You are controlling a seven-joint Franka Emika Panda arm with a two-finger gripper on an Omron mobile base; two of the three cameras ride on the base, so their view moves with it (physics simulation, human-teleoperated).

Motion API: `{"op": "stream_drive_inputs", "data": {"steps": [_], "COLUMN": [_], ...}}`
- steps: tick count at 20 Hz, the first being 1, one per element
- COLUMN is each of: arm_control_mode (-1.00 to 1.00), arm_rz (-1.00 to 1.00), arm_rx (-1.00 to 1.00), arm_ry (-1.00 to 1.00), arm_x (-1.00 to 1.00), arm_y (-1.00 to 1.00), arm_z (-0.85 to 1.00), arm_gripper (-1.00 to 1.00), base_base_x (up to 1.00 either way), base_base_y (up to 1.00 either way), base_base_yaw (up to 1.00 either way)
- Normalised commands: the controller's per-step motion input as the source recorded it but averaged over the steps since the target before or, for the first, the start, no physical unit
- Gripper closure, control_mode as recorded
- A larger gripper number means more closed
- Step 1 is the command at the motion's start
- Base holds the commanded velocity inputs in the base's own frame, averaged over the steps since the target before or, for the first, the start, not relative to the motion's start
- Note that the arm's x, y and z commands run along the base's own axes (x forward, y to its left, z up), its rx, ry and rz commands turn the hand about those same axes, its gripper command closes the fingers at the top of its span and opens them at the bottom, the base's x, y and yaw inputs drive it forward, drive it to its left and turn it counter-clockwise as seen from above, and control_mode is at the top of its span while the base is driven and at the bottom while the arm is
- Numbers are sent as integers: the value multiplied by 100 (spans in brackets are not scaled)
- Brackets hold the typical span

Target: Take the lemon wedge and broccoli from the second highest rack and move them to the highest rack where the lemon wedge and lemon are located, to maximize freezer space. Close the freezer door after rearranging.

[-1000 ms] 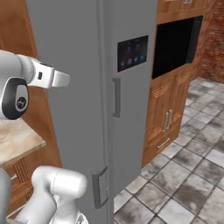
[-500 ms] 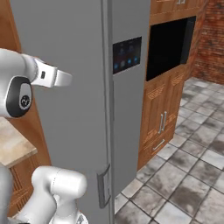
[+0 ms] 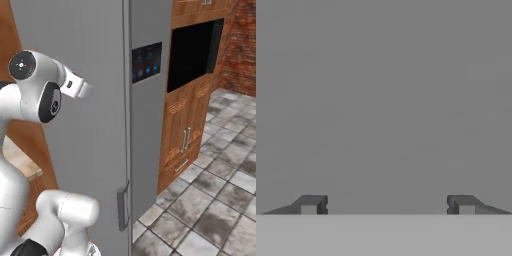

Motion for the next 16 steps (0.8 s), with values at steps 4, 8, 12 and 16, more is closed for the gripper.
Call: {"op": "stream_drive_inputs", "data": {"steps": [4,8,12,16], "arm_control_mode": [-100,-100,-100,-100], "arm_rz": [0,2,18,19], "arm_rx": [18,16,16,7], "arm_ry": [0,0,0,0], "arm_x": [77,74,72,57], "arm_y": [-1,0,3,26], "arm_z": [-28,-28,-32,-35], "arm_gripper": [-100,-100,-100,-100], "base_base_x": [0,0,0,0], "base_base_y": [0,0,0,0], "base_base_yaw": [0,0,0,0]}}
